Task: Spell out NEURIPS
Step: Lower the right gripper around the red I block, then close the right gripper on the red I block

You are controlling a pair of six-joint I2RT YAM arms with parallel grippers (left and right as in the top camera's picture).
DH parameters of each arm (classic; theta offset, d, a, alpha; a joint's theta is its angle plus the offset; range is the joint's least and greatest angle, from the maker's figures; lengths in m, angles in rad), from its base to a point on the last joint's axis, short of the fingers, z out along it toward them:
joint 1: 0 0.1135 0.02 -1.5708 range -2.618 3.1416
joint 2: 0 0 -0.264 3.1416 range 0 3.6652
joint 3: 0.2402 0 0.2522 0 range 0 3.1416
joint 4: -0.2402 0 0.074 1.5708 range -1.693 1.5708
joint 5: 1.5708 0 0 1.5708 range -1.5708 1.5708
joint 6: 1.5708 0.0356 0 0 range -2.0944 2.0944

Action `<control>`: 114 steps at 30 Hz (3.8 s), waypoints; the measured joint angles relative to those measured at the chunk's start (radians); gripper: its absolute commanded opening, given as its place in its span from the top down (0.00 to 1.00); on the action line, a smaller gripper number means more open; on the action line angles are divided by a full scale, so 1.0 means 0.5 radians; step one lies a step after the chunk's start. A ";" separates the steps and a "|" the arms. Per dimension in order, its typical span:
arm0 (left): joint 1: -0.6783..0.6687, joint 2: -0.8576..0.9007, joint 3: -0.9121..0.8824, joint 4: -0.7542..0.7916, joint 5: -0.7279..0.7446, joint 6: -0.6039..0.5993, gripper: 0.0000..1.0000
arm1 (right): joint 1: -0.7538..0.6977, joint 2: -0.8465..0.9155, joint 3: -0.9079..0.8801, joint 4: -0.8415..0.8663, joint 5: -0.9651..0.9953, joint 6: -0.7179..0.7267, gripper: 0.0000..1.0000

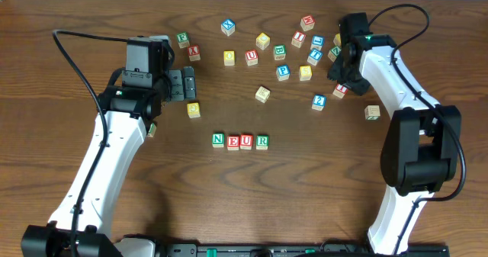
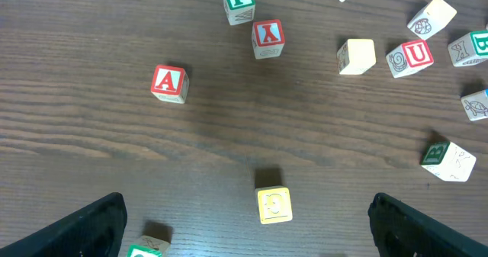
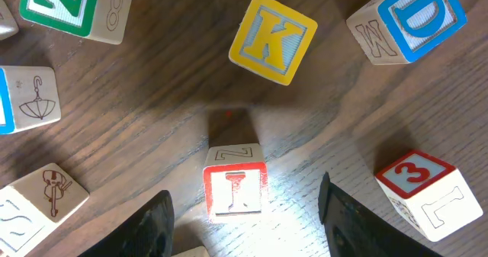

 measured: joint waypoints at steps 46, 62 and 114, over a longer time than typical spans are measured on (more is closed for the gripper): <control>0.000 0.000 0.000 0.000 0.001 0.000 0.00 | 0.000 0.085 0.000 0.034 0.014 -0.001 0.44; 0.000 0.000 0.000 0.000 0.000 0.000 0.00 | 0.000 0.092 0.000 0.034 0.037 -0.009 0.44; 0.000 0.000 0.000 0.000 0.000 0.000 0.00 | 0.060 0.147 0.000 0.074 0.069 -0.017 0.61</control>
